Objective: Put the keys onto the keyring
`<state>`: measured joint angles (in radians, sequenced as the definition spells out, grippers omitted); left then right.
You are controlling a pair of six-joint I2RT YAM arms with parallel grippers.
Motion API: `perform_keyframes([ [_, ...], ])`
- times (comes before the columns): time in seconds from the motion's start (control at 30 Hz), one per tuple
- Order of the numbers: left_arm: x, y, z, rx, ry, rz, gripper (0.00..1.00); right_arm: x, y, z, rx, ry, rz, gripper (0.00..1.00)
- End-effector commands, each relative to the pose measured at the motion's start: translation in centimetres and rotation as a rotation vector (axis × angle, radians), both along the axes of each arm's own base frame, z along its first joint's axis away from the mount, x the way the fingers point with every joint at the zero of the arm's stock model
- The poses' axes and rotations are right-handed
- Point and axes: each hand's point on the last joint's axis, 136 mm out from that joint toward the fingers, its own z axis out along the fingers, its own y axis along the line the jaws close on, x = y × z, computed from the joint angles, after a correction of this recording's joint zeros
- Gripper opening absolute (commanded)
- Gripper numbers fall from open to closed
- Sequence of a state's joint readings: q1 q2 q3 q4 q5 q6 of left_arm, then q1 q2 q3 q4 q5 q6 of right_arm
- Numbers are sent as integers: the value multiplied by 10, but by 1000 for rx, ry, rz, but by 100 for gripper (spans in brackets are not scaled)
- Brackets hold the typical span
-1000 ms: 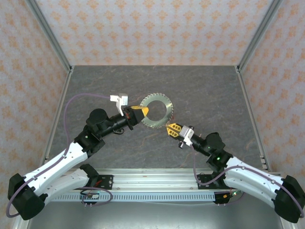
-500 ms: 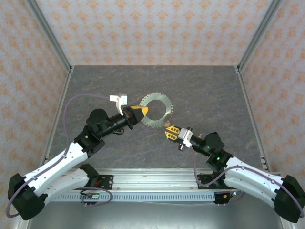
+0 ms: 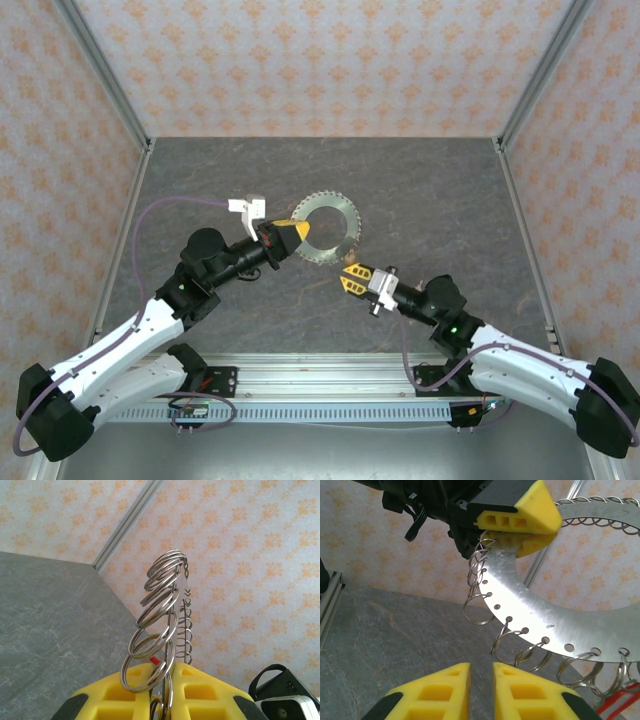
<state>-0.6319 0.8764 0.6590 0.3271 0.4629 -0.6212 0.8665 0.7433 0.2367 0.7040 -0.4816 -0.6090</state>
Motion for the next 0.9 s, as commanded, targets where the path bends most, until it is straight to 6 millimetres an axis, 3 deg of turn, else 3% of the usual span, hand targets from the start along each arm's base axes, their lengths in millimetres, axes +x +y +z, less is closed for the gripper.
perform_keyframes([
  [0.0,-1,8,25,-72,-75,26,0,3,-1,36,80,-93,-30,18],
  [0.17,0,9,26,-76,-72,30,0,14,-5,37,81,-106,-94,18],
  [0.87,2,9,27,-88,-66,40,0,20,-7,29,58,-91,-132,21],
])
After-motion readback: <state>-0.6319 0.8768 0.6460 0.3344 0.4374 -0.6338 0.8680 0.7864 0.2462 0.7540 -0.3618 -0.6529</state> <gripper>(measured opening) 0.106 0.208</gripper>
